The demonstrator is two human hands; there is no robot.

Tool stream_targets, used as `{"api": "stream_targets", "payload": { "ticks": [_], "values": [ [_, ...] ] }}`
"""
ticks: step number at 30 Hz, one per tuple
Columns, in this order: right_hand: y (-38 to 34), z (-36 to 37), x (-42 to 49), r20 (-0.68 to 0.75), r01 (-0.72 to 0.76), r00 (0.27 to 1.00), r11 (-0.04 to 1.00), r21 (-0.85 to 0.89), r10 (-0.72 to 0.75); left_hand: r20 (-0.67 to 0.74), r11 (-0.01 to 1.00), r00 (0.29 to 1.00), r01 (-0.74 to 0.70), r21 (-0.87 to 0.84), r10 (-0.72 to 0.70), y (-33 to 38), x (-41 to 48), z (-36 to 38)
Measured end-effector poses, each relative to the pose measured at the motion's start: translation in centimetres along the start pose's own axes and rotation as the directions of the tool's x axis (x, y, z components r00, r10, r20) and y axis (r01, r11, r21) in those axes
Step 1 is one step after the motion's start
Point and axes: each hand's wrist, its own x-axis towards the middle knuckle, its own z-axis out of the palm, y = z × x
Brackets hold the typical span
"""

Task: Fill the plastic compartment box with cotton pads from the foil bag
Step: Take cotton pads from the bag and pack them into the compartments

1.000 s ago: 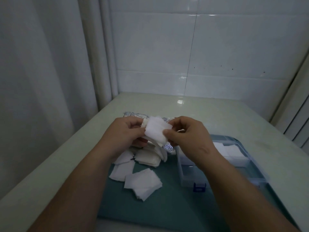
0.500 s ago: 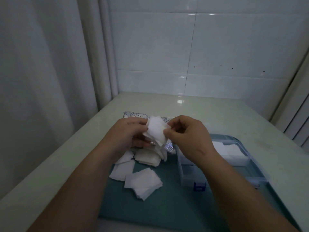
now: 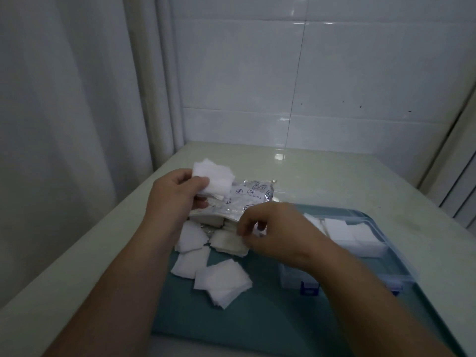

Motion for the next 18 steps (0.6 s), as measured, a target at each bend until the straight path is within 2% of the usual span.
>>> {"api": "stream_targets", "payload": {
  "ticks": [4, 7, 9, 11, 18],
  "values": [
    [-1.1, 0.5, -0.3, 0.187, 0.078, 0.981, 0.99, -0.12, -0.055, -0.017, 1.0, 1.0, -0.008, -0.025, 0.008, 0.0, 0.0, 0.1],
    [-1.6, 1.3, -0.5, 0.339, 0.156, 0.936, 0.974, -0.162, -0.093, -0.028, 0.999, 1.0, -0.007, -0.039, 0.006, -0.1, 0.1, 0.1],
    [-1.7, 2.1, -0.5, 0.41, 0.197, 0.909, 0.944, -0.265, -0.074, -0.027, 0.999, 1.0, -0.01, -0.039, 0.009, -0.2, 0.2, 0.1],
    [-1.8, 2.8, -0.4, 0.415, 0.211, 0.908, 0.924, -0.32, -0.063, -0.025, 0.999, 1.0, -0.011, -0.036, 0.01, -0.2, 0.3, 0.1],
    [-1.9, 3.1, 0.2, 0.224, 0.144, 0.973, 0.91, -0.388, -0.058, -0.03, 0.999, 0.999, -0.015, -0.039, 0.014, -0.2, 0.3, 0.0]
  ]
}}
